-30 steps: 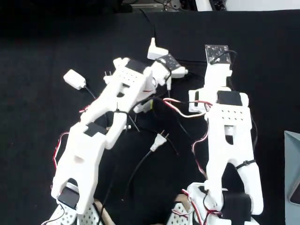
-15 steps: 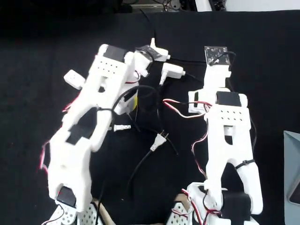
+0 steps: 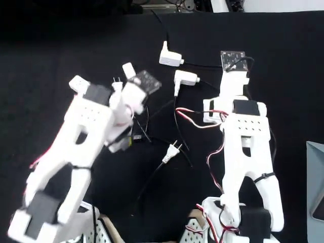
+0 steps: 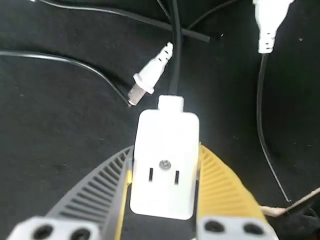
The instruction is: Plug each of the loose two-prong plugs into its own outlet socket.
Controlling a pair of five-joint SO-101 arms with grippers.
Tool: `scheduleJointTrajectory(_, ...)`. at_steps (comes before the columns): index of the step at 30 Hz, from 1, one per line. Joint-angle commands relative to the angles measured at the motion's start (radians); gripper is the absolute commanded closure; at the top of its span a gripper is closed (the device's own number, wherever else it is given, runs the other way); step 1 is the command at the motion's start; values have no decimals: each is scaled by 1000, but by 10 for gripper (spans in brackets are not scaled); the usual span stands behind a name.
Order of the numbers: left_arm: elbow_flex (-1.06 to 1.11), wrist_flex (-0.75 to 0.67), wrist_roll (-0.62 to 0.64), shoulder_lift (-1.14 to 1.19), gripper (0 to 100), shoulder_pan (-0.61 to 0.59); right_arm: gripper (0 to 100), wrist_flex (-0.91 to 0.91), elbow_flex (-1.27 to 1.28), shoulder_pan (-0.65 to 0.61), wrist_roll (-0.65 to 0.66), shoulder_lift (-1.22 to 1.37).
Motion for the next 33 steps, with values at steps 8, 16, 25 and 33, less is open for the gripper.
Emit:
scheduleJointTrajectory(8,452,-284,9,-385,827,-50,984,-40,8,17,0,-19)
scheduleJointTrajectory(16,453,-232,-41,-511,691,-186,984,-40,8,17,0,-19)
scheduleJointTrajectory(25,564,-199,-75,-566,692,-124,984,-40,8,17,0,-19)
scheduleJointTrajectory(33,817,-474,-49,-565,761,41,984,-41,18,15,0,-19)
